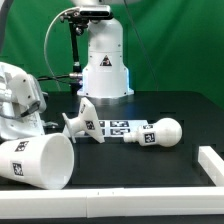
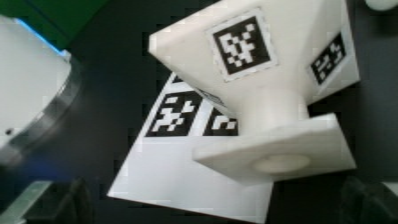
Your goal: Assemble lamp
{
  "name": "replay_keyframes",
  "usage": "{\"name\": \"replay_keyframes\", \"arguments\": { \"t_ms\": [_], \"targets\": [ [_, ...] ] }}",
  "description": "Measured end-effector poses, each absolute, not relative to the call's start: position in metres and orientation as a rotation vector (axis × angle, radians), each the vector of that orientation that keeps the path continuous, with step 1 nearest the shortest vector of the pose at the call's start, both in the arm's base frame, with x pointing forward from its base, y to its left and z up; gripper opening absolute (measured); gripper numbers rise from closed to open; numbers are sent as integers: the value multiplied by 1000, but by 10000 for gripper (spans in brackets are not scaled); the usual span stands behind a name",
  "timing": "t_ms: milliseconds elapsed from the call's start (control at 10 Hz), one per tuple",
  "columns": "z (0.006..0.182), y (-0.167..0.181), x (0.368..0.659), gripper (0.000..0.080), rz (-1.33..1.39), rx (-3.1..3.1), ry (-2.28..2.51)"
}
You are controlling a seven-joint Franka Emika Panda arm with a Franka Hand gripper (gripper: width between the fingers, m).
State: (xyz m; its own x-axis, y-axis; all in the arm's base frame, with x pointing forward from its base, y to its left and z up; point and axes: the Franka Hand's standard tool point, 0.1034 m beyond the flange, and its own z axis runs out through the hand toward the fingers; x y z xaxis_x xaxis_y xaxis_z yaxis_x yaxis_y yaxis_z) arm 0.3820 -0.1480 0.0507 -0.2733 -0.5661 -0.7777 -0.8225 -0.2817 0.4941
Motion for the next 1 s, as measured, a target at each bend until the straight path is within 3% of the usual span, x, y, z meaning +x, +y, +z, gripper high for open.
{"name": "replay_keyframes", "arguments": {
  "t_ms": [500, 1000],
  "targets": [
    [51, -147, 382, 699, 1671, -1578, 1978],
    [50, -146, 382, 699, 1643, -1640, 1884]
  ]
}}
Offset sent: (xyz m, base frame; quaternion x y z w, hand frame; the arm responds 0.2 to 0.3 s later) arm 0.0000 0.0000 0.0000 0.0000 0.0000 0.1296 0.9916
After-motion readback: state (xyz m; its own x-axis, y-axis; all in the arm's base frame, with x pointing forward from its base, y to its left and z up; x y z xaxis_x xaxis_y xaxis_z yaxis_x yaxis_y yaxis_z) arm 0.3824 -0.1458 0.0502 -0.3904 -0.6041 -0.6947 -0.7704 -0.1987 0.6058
